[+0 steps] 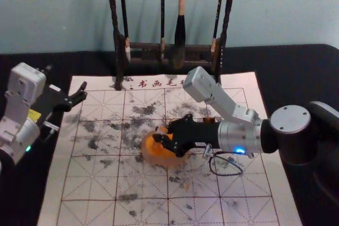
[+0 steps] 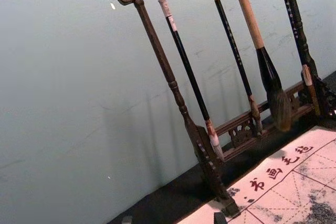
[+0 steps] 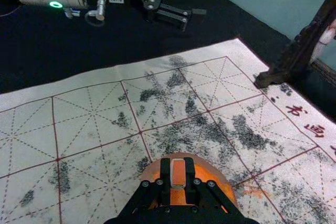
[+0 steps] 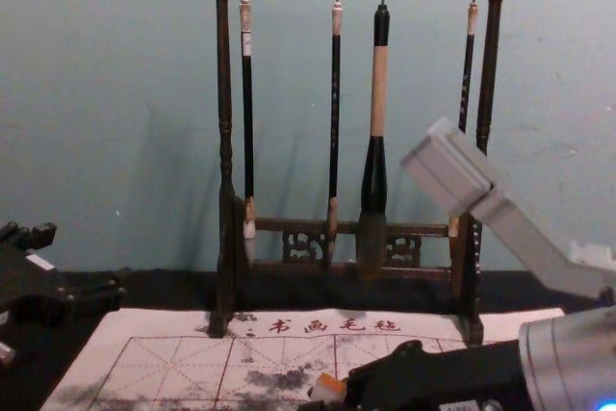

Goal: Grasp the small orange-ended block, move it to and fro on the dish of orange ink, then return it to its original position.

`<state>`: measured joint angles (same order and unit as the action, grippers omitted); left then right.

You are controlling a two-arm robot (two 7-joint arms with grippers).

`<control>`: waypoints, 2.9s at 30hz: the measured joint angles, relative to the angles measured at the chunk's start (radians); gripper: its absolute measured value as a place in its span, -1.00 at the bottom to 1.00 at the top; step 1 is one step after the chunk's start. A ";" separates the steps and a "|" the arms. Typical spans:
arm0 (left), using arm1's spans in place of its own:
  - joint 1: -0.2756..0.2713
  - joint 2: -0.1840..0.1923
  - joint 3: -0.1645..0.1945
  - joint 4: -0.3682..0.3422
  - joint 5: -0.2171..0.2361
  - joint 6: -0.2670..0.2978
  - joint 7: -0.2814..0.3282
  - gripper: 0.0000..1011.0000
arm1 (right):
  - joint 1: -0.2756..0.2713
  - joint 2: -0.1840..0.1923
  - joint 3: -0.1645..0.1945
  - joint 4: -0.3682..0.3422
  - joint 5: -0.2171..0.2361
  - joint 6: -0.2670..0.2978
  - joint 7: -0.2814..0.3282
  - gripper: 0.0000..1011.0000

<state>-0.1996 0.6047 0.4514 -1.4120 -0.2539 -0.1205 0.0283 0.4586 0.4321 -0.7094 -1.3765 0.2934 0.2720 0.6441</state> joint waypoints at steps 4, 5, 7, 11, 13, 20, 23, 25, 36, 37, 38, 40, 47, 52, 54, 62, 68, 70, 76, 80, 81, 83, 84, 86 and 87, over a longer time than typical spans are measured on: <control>0.000 0.000 0.000 0.000 0.000 0.000 0.000 0.98 | 0.006 -0.004 0.000 0.011 -0.003 -0.001 -0.004 -0.76; 0.000 0.000 0.000 0.000 0.000 0.000 0.000 0.98 | 0.009 -0.006 0.000 0.016 -0.005 -0.001 -0.006 -0.76; 0.000 0.000 0.000 0.000 0.000 0.000 0.000 0.98 | 0.011 -0.008 0.002 0.021 -0.007 -0.002 -0.009 -0.76; 0.000 0.000 0.000 0.000 0.000 0.000 0.000 0.98 | 0.012 -0.008 0.005 0.023 -0.011 -0.001 -0.013 -0.76; 0.000 0.000 0.000 0.000 0.000 0.000 0.000 0.98 | 0.012 -0.008 0.008 0.024 -0.013 0.000 -0.016 -0.76; 0.000 0.000 0.000 0.000 0.000 0.000 0.000 0.98 | 0.011 -0.006 0.015 0.024 -0.017 0.003 -0.022 -0.76; 0.000 0.000 0.000 0.000 0.000 0.000 0.000 0.98 | 0.010 -0.003 0.021 0.023 -0.021 0.004 -0.027 -0.76; 0.000 0.000 0.000 0.000 0.000 0.000 0.000 0.98 | 0.009 -0.001 0.024 0.022 -0.023 0.004 -0.029 -0.76; 0.000 0.000 0.000 0.000 0.000 0.000 0.000 0.98 | -0.001 0.010 0.038 0.008 -0.027 0.010 -0.035 -0.76; 0.000 0.000 0.000 0.000 0.000 0.000 0.000 0.98 | -0.002 0.010 0.039 0.006 -0.027 0.010 -0.035 -0.76; 0.000 0.000 0.000 0.000 0.000 0.000 0.000 0.98 | -0.004 0.011 0.042 0.001 -0.026 0.010 -0.036 -0.76; 0.000 0.000 0.000 0.000 0.000 0.000 0.000 0.98 | -0.006 0.012 0.046 -0.005 -0.024 0.010 -0.036 -0.76; 0.000 0.000 0.000 0.000 0.000 0.000 0.000 0.98 | -0.019 0.026 0.071 -0.052 0.003 0.017 -0.038 -0.76; 0.000 0.000 0.000 0.000 0.000 0.000 0.000 0.98 | -0.026 0.048 0.095 -0.104 0.044 0.053 -0.036 -0.76; 0.000 0.000 0.000 0.000 0.000 0.000 0.000 0.98 | -0.030 0.060 0.105 -0.128 0.062 0.068 -0.036 -0.76; 0.000 0.000 0.000 0.000 0.000 0.000 0.000 0.98 | -0.062 0.113 0.148 -0.205 0.129 0.127 -0.058 -0.76; 0.000 0.000 0.000 0.000 0.000 0.000 0.000 0.98 | -0.104 0.166 0.181 -0.257 0.166 0.184 -0.102 -0.76; 0.000 0.000 0.000 0.000 0.000 0.000 0.000 0.98 | -0.115 0.185 0.187 -0.271 0.171 0.199 -0.116 -0.76; 0.000 0.000 0.000 0.000 0.000 0.000 0.000 0.98 | -0.131 0.225 0.191 -0.292 0.174 0.228 -0.140 -0.76; 0.000 0.000 0.000 0.000 0.000 0.000 0.000 0.98 | -0.141 0.239 0.197 -0.304 0.174 0.240 -0.157 -0.76; 0.000 0.000 0.000 0.000 0.000 0.000 0.000 0.98 | -0.144 0.242 0.200 -0.306 0.175 0.244 -0.165 -0.76; 0.000 0.000 0.000 0.000 0.000 0.000 0.000 0.98 | -0.148 0.243 0.205 -0.309 0.178 0.248 -0.173 -0.76; 0.000 0.000 0.000 0.000 0.000 0.000 0.000 0.98 | -0.148 0.243 0.205 -0.309 0.178 0.248 -0.173 -0.76; 0.000 0.000 0.000 0.000 0.000 0.000 0.000 0.98 | -0.151 0.242 0.208 -0.311 0.181 0.254 -0.181 -0.76; 0.000 0.000 0.000 0.000 0.000 0.000 0.000 0.98 | -0.151 0.242 0.208 -0.311 0.181 0.255 -0.183 -0.76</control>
<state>-0.1995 0.6047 0.4514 -1.4120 -0.2539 -0.1205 0.0283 0.3073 0.6740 -0.5019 -1.6877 0.4742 0.5272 0.4612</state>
